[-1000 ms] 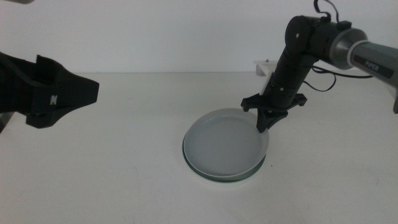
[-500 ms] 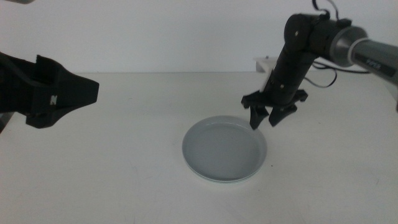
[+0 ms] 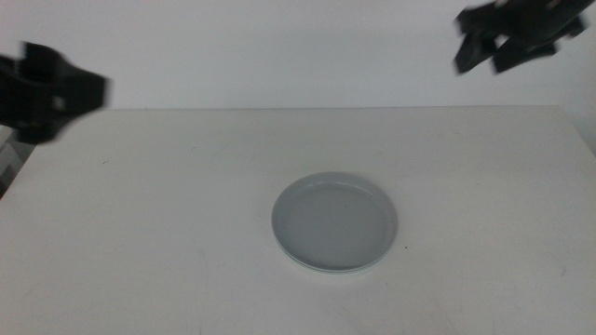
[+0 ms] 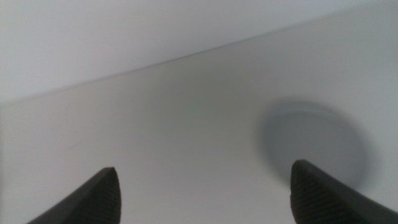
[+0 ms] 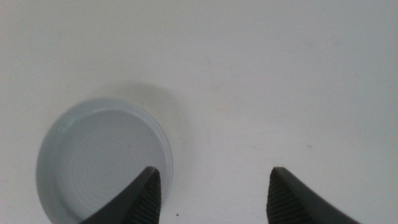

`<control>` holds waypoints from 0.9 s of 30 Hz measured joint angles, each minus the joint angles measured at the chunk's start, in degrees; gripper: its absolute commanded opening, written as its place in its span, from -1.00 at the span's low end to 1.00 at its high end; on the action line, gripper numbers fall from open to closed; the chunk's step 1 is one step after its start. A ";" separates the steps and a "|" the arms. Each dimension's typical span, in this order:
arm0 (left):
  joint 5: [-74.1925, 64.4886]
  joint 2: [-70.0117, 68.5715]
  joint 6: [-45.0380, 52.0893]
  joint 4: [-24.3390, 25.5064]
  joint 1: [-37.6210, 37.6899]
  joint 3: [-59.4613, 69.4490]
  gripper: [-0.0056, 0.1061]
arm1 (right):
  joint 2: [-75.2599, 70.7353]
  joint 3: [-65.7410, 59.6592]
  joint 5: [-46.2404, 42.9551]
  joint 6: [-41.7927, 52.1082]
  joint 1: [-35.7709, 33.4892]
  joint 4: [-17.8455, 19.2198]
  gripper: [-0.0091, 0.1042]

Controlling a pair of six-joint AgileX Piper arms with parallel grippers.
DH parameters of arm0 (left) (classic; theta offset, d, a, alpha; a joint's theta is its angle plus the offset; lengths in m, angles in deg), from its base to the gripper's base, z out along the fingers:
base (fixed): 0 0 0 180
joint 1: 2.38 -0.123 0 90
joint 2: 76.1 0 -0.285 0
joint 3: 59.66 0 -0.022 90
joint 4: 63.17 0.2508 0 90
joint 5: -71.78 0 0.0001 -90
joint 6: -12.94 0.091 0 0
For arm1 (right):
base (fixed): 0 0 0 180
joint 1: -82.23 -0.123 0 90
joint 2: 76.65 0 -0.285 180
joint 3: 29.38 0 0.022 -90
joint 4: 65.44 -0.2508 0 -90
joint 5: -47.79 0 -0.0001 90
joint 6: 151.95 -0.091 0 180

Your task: Stack the three bowls on top of each other.

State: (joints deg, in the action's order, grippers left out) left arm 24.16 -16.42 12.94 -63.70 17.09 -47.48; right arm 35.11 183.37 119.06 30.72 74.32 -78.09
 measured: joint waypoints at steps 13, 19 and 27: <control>5.18 -10.90 -3.84 2.81 -9.72 20.50 0.98 | -30.15 -32.57 -13.56 2.33 3.77 1.27 -0.05; 20.85 -21.53 4.30 -7.10 -9.72 36.27 0.98 | -44.58 -54.95 -27.58 3.81 3.77 2.19 -0.05; 32.85 -30.40 6.13 -9.78 -9.72 46.64 0.98 | -63.61 -77.36 -44.48 7.72 3.77 2.99 -0.05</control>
State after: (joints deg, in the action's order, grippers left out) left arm 57.01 -46.82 19.07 -73.47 7.38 -0.84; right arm -28.50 106.01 74.58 38.44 78.09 -75.10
